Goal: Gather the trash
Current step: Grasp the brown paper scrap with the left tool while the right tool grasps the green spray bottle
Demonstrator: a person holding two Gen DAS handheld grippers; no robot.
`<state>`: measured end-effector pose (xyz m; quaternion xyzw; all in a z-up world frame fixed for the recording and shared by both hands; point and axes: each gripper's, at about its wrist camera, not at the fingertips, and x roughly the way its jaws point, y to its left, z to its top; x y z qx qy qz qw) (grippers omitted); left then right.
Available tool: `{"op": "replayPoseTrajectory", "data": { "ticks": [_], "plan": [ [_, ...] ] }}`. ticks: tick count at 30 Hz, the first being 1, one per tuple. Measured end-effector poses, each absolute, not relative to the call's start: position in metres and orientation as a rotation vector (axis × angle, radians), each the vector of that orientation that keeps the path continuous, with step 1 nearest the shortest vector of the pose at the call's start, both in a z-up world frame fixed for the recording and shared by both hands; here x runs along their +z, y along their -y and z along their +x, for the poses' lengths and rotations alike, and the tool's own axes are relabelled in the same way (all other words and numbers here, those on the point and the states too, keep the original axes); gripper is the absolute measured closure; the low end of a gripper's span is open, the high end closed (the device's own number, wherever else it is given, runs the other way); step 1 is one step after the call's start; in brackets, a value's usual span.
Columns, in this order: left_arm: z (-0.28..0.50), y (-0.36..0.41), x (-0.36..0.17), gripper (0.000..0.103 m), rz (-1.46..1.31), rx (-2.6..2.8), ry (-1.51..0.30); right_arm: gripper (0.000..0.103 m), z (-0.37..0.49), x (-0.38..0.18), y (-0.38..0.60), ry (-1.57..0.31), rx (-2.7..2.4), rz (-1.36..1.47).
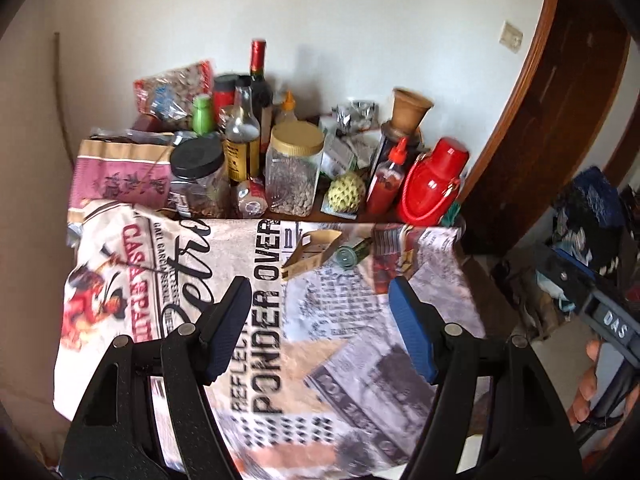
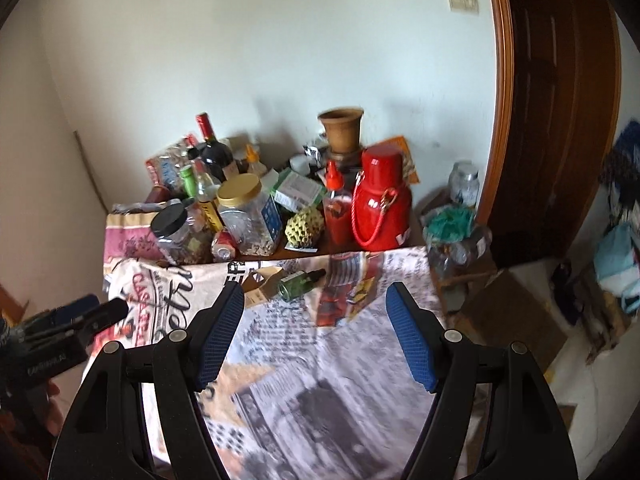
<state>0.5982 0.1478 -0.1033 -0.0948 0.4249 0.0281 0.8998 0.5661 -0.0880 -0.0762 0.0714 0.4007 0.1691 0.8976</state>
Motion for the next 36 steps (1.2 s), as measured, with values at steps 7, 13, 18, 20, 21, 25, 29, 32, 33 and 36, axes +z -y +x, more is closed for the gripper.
{"op": "replayPoseTrajectory", "data": {
  "ticks": [7, 13, 18, 20, 21, 25, 29, 32, 33, 36],
  "plan": [
    [0.663, -0.191, -0.158, 0.033, -0.18, 0.003, -0.999, 0.033, 0.632, -0.137, 0.033, -0.962, 0.32, 0.173],
    [0.701, -0.201, -0.217, 0.033, -0.197, -0.022, -1.109, 0.033, 0.679, -0.188, 0.002, -1.027, 0.303, 0.188],
    [0.726, -0.196, -0.257, 0.033, -0.18, -0.059, -1.177, 0.033, 0.71, -0.237, -0.011, -1.137, 0.289, 0.258],
    [0.735, -0.194, -0.269, 0.033, -0.175, -0.074, -1.196, 0.033, 0.717, -0.25, -0.013, -1.177, 0.285, 0.288],
    [0.739, -0.193, -0.274, 0.033, -0.174, -0.091, -1.205, 0.033, 0.718, -0.257, -0.014, -1.197, 0.279, 0.298],
    [0.752, -0.19, -0.289, 0.033, -0.159, -0.116, -1.216, 0.033, 0.718, -0.274, -0.013, -1.239, 0.249, 0.295],
    [0.765, -0.187, -0.302, 0.033, -0.169, -0.152, -1.228, 0.036, 0.714, -0.278, -0.011, -1.242, 0.252, 0.26],
    [0.774, -0.181, -0.309, 0.033, -0.166, -0.183, -1.234, 0.053, 0.71, -0.279, -0.011, -1.235, 0.272, 0.217],
    [0.776, -0.179, -0.311, 0.033, -0.161, -0.188, -1.234, 0.056, 0.709, -0.281, -0.012, -1.239, 0.281, 0.198],
    [0.783, -0.172, -0.317, 0.033, -0.16, -0.22, -1.241, 0.065, 0.707, -0.285, -0.013, -1.243, 0.322, 0.171]
  ]
}}
